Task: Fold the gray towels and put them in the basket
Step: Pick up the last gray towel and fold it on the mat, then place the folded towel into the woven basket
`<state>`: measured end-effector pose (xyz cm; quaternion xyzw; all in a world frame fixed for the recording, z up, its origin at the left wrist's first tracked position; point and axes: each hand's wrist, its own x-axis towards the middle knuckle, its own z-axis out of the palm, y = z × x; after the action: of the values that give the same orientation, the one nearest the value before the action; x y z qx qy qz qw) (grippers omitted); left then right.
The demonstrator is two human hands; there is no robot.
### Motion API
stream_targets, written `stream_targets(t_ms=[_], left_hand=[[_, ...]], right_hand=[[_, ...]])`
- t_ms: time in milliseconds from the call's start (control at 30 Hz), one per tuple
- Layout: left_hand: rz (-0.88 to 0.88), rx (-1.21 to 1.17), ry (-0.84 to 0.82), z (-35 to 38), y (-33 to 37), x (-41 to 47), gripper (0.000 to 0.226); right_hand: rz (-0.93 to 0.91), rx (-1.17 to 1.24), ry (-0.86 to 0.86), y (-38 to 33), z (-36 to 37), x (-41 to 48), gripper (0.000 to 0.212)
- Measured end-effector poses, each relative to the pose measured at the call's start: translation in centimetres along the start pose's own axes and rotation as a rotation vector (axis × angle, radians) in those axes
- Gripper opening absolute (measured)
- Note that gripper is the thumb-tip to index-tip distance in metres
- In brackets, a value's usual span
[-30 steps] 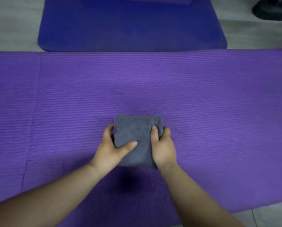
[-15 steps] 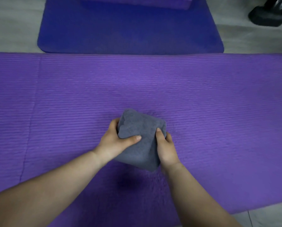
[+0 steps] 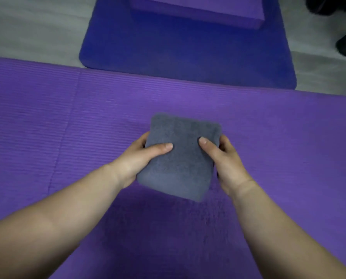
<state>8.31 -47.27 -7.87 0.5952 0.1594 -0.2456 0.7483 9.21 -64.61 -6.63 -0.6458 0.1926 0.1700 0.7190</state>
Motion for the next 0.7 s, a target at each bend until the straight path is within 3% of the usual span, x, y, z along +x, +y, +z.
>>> stream_targets(t_ms=[133,267,433,500,567,700], left_hand=[[0.013,-0.064,0.101,0.9,4.9,-4.0,0.041],[-0.033,-0.166,0.169,2.0,11.2,-11.0,0.042],[0.037,-0.134,0.334,2.9,22.8,-22.7,0.077],[0.077,-0.16,0.415,3.3,27.5,-27.8,0.097],[0.12,-0.198,0.485,4.0,31.9,-32.9,0.1],[0.195,-0.293,0.621,4.5,37.7,-42.2,0.111]], right_hand=[[-0.056,-0.086,-0.056,-6.4,2.5,-2.1,0.014],[0.026,-0.036,-0.19,-13.5,4.9,-7.0,0.017],[0.137,-0.349,-0.38,-23.5,9.2,-15.3,0.022],[0.145,-0.393,-0.43,-28.3,11.1,-19.0,0.016],[0.145,-0.36,-0.487,-33.1,13.2,-22.6,0.009],[0.285,-0.247,-0.634,-39.7,17.2,-30.2,0.067]])
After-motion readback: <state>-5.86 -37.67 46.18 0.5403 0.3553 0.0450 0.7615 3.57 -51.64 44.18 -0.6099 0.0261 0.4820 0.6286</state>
